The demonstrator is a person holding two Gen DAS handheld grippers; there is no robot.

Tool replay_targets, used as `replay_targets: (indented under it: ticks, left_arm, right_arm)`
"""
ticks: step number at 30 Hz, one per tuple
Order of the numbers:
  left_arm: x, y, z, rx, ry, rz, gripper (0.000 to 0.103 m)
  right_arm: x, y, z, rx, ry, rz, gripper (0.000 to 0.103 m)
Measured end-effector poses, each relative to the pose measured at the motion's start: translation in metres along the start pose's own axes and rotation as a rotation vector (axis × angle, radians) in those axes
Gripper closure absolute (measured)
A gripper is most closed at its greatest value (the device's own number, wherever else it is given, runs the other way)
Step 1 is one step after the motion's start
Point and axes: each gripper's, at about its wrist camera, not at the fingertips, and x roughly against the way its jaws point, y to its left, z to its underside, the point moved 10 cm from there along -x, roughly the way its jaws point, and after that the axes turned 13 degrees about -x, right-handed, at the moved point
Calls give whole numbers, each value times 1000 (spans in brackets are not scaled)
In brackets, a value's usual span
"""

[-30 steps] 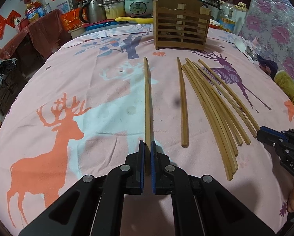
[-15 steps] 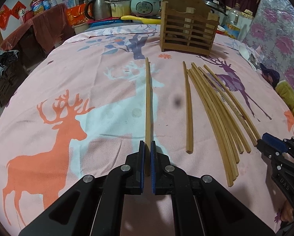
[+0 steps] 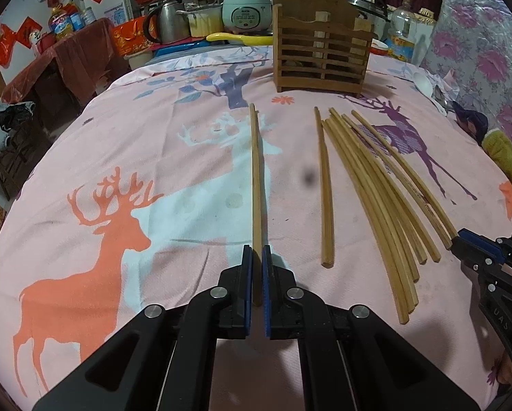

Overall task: Organize utensils
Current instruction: 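Lift both held chopsticks off the sheet with both grippers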

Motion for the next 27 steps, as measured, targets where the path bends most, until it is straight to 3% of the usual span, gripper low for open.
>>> replay_targets:
  ticks: [10,18,23,27]
  left_arm:
    - [15,5,-3,28,-72,10,97]
    - [20,13,-8,107,-33,96,97]
    - [38,18,-27,93,-51,41,97]
    - [42,7,-31,61,-54,60,96]
  right_arm:
    - [2,-2,-2,-61,1,-66,96]
    - [28,-17,-18,-109,-120,-116,97]
    - [45,-22,-32,-118,-180,-162,97]
    - [49,-25,-36,-130,-194,-198,97]
